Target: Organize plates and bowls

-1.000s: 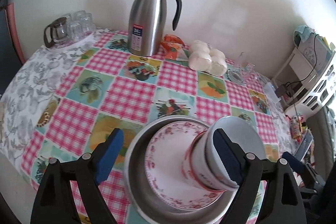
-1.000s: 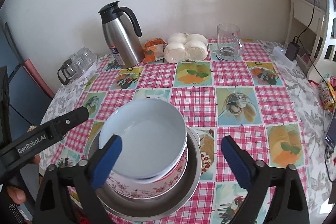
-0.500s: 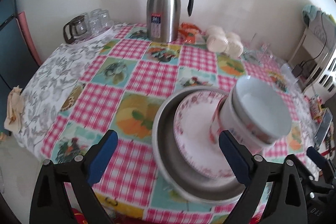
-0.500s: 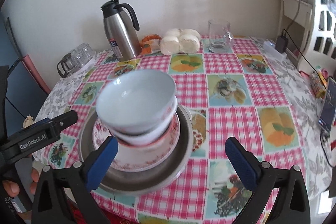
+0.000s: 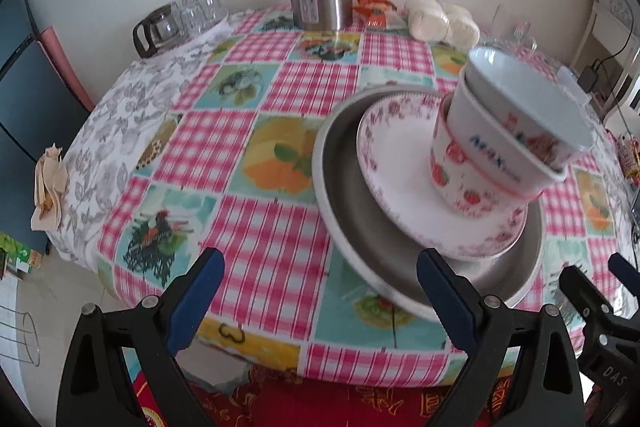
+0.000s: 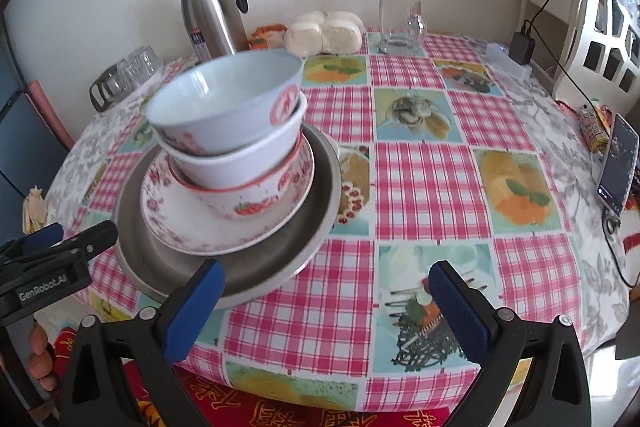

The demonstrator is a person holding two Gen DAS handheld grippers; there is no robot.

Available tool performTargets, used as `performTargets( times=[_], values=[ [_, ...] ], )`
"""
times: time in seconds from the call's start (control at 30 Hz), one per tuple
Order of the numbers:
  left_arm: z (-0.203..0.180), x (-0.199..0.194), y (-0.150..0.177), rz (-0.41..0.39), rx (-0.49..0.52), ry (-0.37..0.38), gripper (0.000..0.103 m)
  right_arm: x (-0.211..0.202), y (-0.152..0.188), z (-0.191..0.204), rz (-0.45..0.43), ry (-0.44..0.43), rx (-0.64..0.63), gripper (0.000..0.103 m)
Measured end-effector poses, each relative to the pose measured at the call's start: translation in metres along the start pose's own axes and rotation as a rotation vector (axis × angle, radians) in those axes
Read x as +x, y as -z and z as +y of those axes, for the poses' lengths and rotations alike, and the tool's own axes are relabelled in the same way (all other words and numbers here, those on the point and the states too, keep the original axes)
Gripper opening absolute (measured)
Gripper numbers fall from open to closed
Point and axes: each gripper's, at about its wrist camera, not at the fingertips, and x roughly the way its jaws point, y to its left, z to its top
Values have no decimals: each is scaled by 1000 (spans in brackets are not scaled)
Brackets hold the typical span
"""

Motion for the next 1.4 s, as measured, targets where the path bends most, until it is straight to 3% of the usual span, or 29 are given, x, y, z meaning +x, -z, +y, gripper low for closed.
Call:
performTargets(
  times=[0.37,1.4],
  values=[
    [2,15,10,88,-27,5,97,11,8,-3,34,17,-27,103],
    [-22,6,29,102,21,70,97,17,9,-19,54,23,-6,103]
  ],
)
